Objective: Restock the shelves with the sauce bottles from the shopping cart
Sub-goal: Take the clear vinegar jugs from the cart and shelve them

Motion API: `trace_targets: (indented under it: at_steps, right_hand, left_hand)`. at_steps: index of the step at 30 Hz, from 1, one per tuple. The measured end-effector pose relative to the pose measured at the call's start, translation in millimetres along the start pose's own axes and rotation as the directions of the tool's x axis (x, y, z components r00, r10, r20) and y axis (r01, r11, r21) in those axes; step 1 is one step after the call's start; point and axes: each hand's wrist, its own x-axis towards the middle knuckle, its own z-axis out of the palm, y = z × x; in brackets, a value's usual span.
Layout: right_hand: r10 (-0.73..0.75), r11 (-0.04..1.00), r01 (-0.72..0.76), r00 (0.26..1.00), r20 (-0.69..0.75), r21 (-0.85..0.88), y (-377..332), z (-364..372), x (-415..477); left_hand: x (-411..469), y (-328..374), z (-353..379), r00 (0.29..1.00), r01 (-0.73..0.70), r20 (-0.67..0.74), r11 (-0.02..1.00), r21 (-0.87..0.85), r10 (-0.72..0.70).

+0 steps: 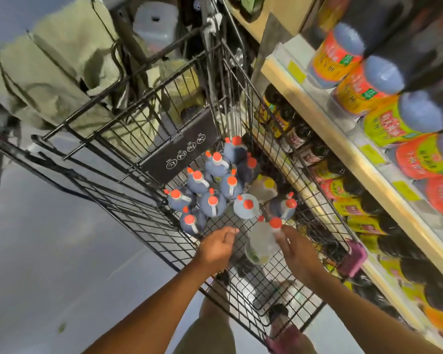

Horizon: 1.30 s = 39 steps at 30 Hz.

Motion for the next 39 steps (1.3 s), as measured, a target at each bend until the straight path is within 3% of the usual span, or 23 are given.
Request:
trace_targets:
  at_steps: [3,5,10,11,14,16,19,22,23,25,30,34,39]
  right_hand:
    - [-0.019,0.993,0.019,1.0,0.001,0.119,-21,-32,8]
    - [-0.063,0.974,0.058,0.998,0.013,0.219,-39,-45,14]
    - [0.011,0.864,-0.049,0.997,0.078,0.502,-82,-51,39]
    - [0.059,0.823,-0.107,0.993,0.103,0.558,-84,-47,46]
    - [0.327,0.541,-0.369,0.92,0.215,0.755,-74,-34,68]
    - [0.449,0.469,-0.481,0.852,0.269,0.74,-53,-19,80]
    - [0.591,0.601,-0.654,0.751,0.296,0.459,-4,17,90]
    - [0.588,0.787,-0.617,0.76,0.276,0.021,38,57,96]
    - [0.573,0.809,-0.587,0.781,0.247,-0.021,42,69,97]
    - [0.563,0.809,-0.583,0.806,0.185,0.075,47,92,97]
    - [0.481,0.82,-0.461,0.876,0.026,0.339,45,129,114]
    - [0.522,0.819,-0.444,0.839,-0.15,0.364,36,147,123]
    - [0.512,0.824,-0.417,0.838,-0.187,0.385,35,153,122]
  left_hand:
    - [4,15,0,0.992,0.127,0.047,0.96,-0.251,-0.119]
    - [6,20,2,0.974,0.224,0.133,0.878,-0.423,-0.185]
    - [-8,25,-2,0.965,0.248,0.224,0.762,-0.598,-0.138]
    - [-11,26,-4,0.966,0.25,0.217,0.733,-0.633,-0.142]
    - [-17,30,-14,0.972,0.233,0.201,0.641,-0.731,-0.123]
    - [-18,32,-21,0.98,0.197,0.164,0.583,-0.788,-0.111]
    - [-12,34,-32,0.987,0.151,0.093,0.54,-0.828,-0.134]
    - [2,34,-44,0.974,0.109,-0.015,0.528,-0.842,-0.226]
    - [7,33,-45,0.96,0.095,-0.052,0.496,-0.863,-0.274]
    - [17,29,-47,0.94,0.095,-0.065,0.439,-0.893,-0.336]
    - [33,18,-49,0.953,0.077,-0.071,0.466,-0.882,-0.293]
    - [39,16,-50,0.954,0.086,-0.056,0.447,-0.891,-0.294]
    - [36,15,-53,0.953,0.127,-0.027,0.478,-0.869,-0.301]
